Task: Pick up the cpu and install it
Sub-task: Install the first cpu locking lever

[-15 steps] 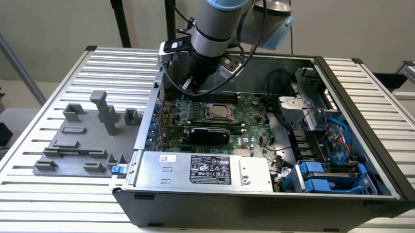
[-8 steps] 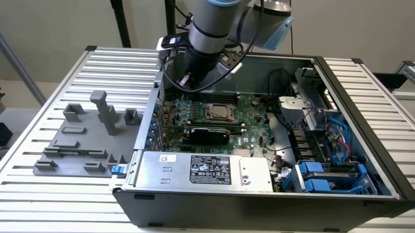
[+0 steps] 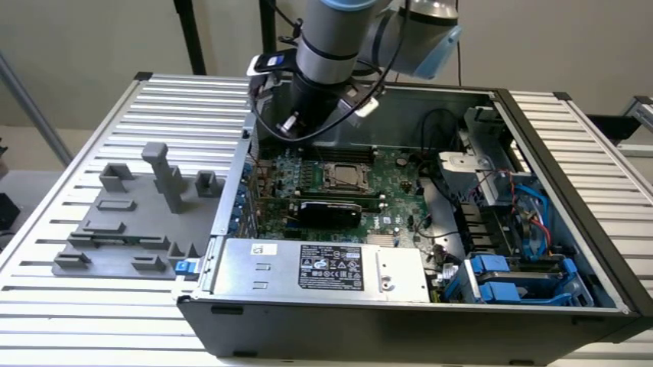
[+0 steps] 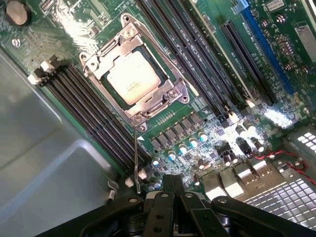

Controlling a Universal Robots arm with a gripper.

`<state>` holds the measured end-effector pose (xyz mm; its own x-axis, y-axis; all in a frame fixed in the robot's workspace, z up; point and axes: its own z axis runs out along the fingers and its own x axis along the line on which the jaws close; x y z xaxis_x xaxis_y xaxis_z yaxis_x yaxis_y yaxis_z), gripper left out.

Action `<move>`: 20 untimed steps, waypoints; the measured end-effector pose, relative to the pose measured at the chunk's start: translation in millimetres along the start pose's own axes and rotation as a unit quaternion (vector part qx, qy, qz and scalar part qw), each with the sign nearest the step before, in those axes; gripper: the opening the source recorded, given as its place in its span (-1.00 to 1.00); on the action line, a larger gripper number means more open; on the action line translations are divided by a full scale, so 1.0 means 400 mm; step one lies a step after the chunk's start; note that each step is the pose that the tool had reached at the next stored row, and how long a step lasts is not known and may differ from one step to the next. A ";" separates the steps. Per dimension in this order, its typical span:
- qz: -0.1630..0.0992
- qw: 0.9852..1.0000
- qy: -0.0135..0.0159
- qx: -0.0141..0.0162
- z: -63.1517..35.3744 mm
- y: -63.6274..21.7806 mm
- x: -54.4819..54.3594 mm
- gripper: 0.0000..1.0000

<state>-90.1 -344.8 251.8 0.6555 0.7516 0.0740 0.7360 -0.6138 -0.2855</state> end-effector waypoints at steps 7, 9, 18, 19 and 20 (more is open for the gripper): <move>0.031 0.999 0.016 0.004 0.002 -0.008 -0.008 -0.79; 0.035 0.999 0.021 0.006 0.003 -0.013 -0.011 -0.79; 0.054 0.997 0.048 0.011 0.008 -0.013 -0.013 -0.79; 0.055 0.997 0.050 0.011 0.009 -0.012 -0.013 -0.79; 0.057 0.997 0.052 0.011 0.009 -0.012 -0.013 -0.79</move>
<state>-97.8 -344.8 249.3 0.7497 0.6473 0.1379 0.6523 -0.6876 -0.3189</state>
